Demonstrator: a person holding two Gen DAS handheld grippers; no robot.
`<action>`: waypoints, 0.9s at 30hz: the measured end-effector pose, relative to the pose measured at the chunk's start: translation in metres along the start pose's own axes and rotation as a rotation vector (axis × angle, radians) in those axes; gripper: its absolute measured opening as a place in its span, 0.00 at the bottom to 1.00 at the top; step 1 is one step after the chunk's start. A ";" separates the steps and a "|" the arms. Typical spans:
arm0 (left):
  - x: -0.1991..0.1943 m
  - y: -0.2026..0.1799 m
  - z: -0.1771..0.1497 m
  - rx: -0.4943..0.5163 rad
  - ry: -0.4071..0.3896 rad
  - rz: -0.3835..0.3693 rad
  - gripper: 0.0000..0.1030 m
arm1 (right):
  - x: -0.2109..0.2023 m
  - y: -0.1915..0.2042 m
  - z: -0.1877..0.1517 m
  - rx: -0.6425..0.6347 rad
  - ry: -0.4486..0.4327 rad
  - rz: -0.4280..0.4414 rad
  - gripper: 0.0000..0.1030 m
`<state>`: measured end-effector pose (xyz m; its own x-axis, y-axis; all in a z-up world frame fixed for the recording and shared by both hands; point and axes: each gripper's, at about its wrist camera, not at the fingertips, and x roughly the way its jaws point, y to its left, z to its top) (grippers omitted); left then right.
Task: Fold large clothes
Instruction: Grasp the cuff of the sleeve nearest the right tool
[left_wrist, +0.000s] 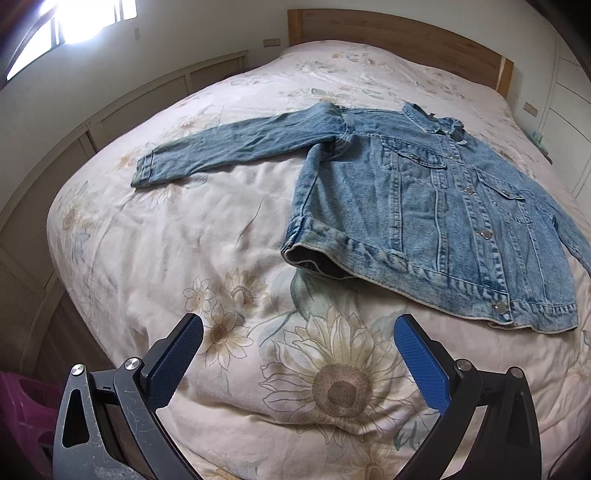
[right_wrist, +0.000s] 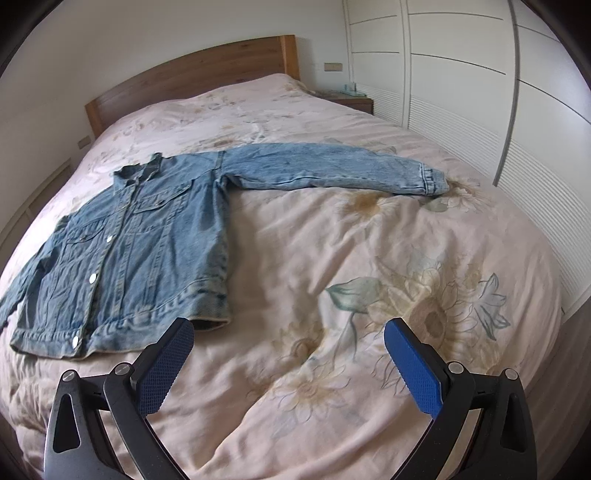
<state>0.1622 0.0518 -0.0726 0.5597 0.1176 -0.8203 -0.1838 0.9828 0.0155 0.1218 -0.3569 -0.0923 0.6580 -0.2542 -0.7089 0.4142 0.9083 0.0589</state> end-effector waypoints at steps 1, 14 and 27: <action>0.002 0.001 0.000 -0.011 0.006 0.001 0.99 | 0.003 -0.004 0.003 0.010 0.004 0.003 1.00; 0.029 -0.009 0.009 -0.025 0.033 0.056 0.99 | 0.066 -0.041 0.063 0.125 0.041 0.064 1.00; 0.064 -0.024 0.013 0.006 0.101 0.085 0.99 | 0.177 -0.135 0.118 0.404 0.106 0.028 1.00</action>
<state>0.2127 0.0373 -0.1181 0.4577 0.1859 -0.8695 -0.2225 0.9707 0.0905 0.2562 -0.5634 -0.1426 0.6133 -0.1762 -0.7700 0.6242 0.7054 0.3358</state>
